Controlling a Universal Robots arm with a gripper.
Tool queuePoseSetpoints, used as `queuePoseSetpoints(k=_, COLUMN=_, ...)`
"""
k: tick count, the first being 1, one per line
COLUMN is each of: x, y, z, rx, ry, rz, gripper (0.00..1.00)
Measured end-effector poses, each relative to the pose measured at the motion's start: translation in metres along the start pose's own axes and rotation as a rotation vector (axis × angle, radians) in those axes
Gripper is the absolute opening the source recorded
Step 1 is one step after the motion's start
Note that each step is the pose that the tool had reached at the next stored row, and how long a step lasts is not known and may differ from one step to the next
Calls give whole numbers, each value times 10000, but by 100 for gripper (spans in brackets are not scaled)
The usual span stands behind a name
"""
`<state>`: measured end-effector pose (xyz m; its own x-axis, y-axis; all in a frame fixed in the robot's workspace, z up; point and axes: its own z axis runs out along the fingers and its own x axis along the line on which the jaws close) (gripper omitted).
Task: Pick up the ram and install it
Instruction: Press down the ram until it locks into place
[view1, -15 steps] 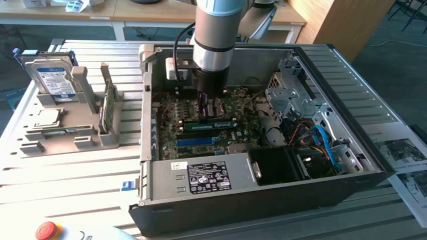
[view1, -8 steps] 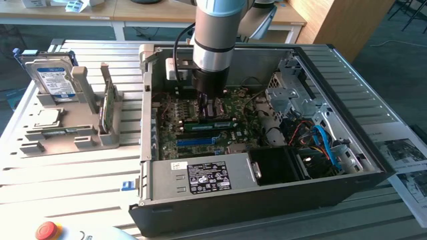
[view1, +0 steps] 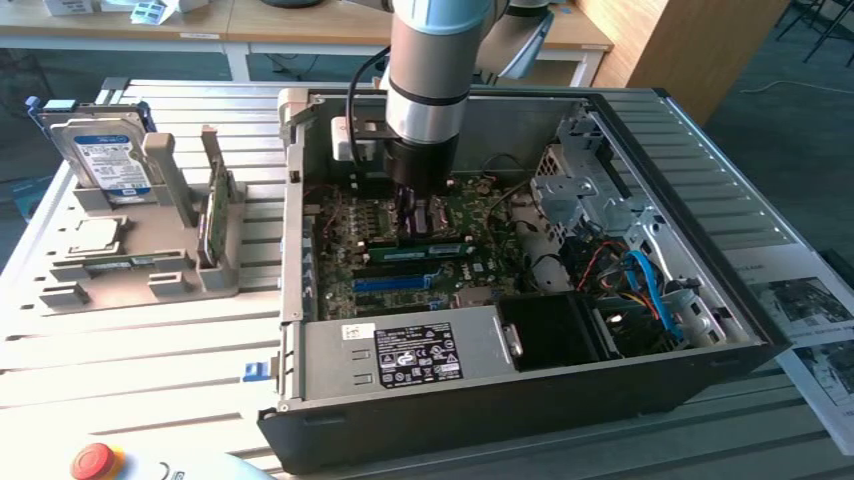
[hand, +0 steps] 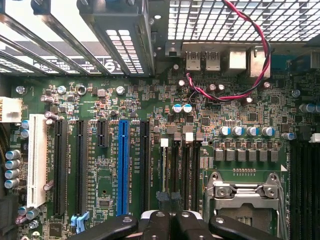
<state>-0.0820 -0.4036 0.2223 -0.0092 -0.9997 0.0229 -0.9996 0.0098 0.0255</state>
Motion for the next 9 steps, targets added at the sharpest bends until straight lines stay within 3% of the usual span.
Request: queuePoseSetpoints(k=9, x=0, y=0, z=-31, rx=1, ry=-4, rz=0, gripper=10)
